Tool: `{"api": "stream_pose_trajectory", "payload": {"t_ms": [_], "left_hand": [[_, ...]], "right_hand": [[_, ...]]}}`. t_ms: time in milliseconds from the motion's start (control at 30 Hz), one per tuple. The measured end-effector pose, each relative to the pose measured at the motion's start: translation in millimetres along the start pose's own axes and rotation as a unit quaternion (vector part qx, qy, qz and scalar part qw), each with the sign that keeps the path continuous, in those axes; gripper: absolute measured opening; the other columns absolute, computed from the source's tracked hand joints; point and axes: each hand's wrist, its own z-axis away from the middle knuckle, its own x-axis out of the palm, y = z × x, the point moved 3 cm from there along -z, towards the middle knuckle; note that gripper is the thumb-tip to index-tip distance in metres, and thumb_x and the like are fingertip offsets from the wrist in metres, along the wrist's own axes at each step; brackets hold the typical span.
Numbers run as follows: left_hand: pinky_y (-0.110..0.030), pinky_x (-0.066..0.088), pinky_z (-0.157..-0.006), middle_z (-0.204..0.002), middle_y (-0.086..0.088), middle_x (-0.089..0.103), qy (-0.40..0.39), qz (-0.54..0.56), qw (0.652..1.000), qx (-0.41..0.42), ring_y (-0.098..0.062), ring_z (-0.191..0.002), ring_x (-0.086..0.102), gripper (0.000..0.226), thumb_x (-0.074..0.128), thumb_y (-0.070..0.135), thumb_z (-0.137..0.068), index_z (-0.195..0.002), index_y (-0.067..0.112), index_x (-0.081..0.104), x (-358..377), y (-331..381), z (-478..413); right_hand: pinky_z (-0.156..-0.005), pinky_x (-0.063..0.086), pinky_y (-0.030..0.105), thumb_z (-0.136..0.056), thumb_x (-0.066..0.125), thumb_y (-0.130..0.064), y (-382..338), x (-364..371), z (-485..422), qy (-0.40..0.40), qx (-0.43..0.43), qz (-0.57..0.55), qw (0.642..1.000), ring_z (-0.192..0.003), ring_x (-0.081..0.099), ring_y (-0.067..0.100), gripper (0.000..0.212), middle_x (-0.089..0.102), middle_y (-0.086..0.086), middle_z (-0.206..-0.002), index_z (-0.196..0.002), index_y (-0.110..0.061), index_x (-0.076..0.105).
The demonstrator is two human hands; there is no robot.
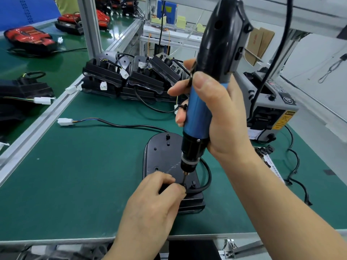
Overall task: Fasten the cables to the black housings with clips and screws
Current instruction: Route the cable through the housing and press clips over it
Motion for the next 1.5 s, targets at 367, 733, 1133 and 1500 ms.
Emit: {"api": "stream_pose_trajectory", "payload": {"t_ms": [367, 733, 1133, 1500], "left_hand": [[-0.029, 0.052, -0.057, -0.085, 0.003, 0.060, 0.017, -0.018, 1.000, 0.013, -0.015, -0.081, 0.061, 0.020, 0.053, 0.028, -0.084, -0.078, 0.018, 0.070, 1.5, -0.7, -0.7], [-0.023, 0.048, -0.054, -0.085, 0.007, 0.060, 0.030, -0.012, 0.999, 0.023, -0.008, -0.085, 0.054, 0.010, 0.052, 0.033, -0.083, -0.082, 0.030, 0.061, 2.2, -2.3, -1.6], [-0.018, 0.044, -0.056, -0.086, 0.010, 0.059, 0.026, -0.012, 0.999, 0.029, -0.005, -0.085, 0.052, 0.006, 0.050, 0.036, -0.082, -0.085, 0.036, 0.055, 4.9, -4.6, -2.5], [-0.020, 0.046, -0.056, -0.086, 0.011, 0.059, 0.029, -0.012, 0.999, 0.024, -0.004, -0.090, 0.054, 0.008, 0.049, 0.038, -0.084, -0.086, 0.036, 0.056, 4.4, -3.6, -2.5]], "right_hand": [[-0.051, 0.050, 0.028, -0.077, 0.066, -0.031, -10.1, -37.1, -0.1, 0.100, 0.003, -0.010, 0.995, -0.051, 0.058, 0.017, 0.047, 0.058, 0.000, -0.084, -0.115, -0.007, 0.049], [-0.051, 0.054, 0.025, -0.079, 0.067, -0.041, -27.7, -225.3, 34.5, 0.430, 0.092, 0.024, 0.898, -0.048, 0.058, 0.010, 0.028, 0.055, -0.002, -0.067, -0.089, -0.018, 0.054], [-0.052, 0.056, 0.043, -0.081, 0.072, -0.036, 49.9, -302.4, 53.1, 0.466, 0.310, 0.083, 0.824, -0.073, 0.063, 0.034, 0.047, 0.053, 0.015, -0.096, -0.108, -0.008, 0.046], [-0.067, 0.057, 0.045, -0.086, 0.069, -0.030, 57.9, -297.3, 38.9, 0.393, 0.374, 0.228, 0.808, -0.065, 0.064, 0.035, 0.040, 0.058, 0.019, -0.085, -0.107, -0.002, 0.049]]}}
